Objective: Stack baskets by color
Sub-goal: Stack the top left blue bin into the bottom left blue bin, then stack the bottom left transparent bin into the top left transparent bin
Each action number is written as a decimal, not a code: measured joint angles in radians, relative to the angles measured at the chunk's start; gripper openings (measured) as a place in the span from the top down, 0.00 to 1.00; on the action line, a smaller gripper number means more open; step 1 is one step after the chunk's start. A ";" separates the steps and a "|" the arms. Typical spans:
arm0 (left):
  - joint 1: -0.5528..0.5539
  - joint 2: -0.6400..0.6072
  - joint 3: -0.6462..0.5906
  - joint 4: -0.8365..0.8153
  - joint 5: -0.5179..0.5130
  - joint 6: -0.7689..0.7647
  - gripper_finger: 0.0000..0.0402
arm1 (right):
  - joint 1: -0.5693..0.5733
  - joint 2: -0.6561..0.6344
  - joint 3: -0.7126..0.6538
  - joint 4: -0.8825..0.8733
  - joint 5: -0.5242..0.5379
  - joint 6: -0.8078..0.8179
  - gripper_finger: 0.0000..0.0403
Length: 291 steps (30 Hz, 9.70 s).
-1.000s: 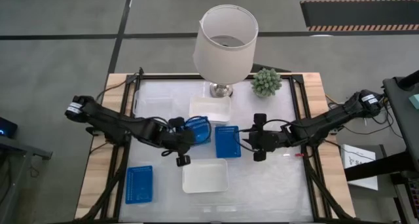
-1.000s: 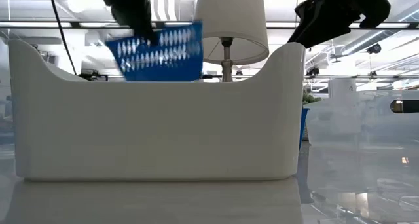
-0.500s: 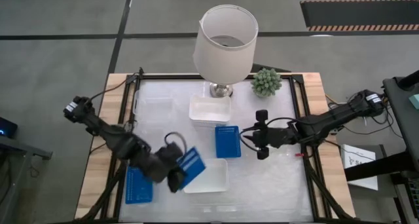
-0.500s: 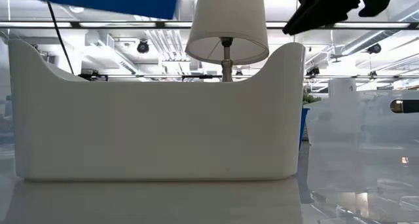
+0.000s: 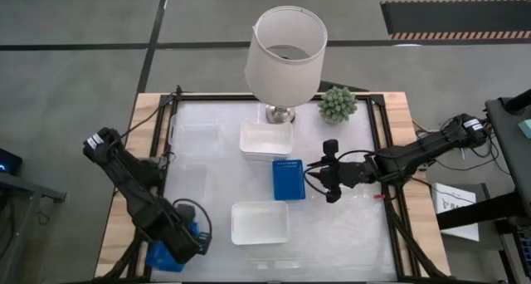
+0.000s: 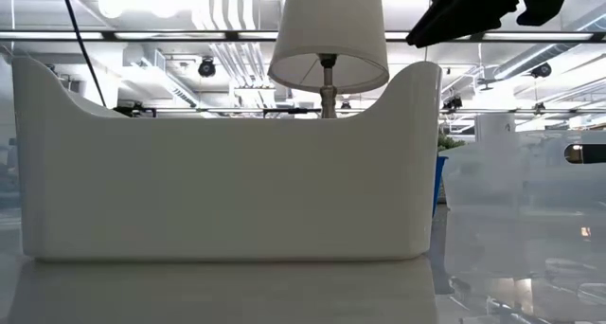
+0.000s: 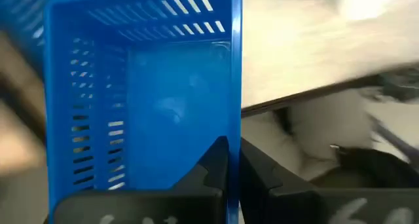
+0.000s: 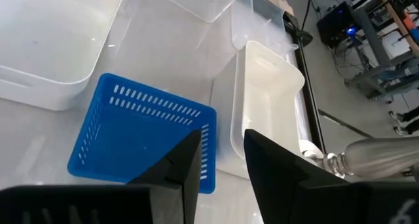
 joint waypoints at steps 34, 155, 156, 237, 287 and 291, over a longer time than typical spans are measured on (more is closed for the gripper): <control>-0.017 0.116 -0.071 -0.196 -0.024 -0.091 0.81 | 0.000 0.000 -0.004 0.022 0.000 0.004 0.75; 0.332 -0.219 -0.807 0.422 -0.823 0.778 0.60 | -0.100 0.091 -0.037 0.575 0.034 -0.005 0.69; 0.332 -0.210 -0.807 0.424 -0.819 0.778 0.60 | -0.100 0.091 -0.037 0.575 0.034 -0.004 0.69; 0.382 -0.250 -0.640 0.283 -0.582 0.990 1.00 | -0.091 0.092 -0.013 0.431 0.027 0.100 0.69; 0.369 -0.168 -0.733 0.388 -0.597 1.219 0.49 | -0.091 0.092 -0.039 0.440 0.026 0.198 0.69; 0.369 -0.143 -0.731 0.390 -0.597 1.200 0.54 | -0.091 0.092 -0.039 0.439 0.026 0.212 0.69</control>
